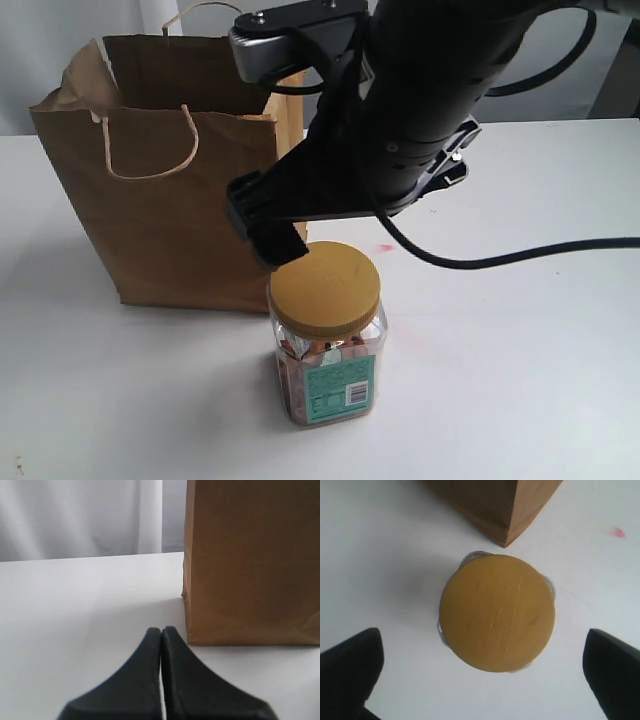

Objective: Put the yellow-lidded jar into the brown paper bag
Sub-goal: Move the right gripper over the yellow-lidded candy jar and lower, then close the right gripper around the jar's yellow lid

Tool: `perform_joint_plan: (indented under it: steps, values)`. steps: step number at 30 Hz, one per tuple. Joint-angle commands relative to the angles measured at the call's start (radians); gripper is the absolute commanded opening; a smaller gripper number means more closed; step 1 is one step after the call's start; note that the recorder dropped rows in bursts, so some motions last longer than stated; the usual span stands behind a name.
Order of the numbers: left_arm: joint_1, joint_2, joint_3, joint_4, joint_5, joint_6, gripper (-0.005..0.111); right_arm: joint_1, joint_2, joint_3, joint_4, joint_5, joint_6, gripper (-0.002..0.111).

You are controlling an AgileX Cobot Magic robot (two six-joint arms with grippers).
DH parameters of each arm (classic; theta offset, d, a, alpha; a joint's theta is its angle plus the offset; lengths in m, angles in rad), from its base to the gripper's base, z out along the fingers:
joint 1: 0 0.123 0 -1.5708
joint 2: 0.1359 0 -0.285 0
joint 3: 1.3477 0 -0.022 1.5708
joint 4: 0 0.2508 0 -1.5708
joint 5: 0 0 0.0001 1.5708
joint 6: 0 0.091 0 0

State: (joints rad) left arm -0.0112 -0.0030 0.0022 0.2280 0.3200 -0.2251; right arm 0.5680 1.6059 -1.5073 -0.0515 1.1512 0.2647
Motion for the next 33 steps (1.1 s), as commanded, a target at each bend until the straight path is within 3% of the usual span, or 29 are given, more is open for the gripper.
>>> perform_joint_plan:
  steps: [1,9,33]
  values:
    - [-0.005,0.003,-0.002,-0.004,-0.009,-0.004,0.001,0.003,-0.004,-0.007,-0.009,-0.04,0.001,0.105]
    - [-0.005,0.003,-0.002,-0.004,-0.009,-0.004,0.001,0.003,-0.004,-0.007,-0.109,-0.064,0.006,0.105]
    - [-0.005,0.003,-0.002,-0.004,-0.009,-0.004,0.001,0.003,0.168,-0.007,-0.116,-0.089,0.132,0.105]
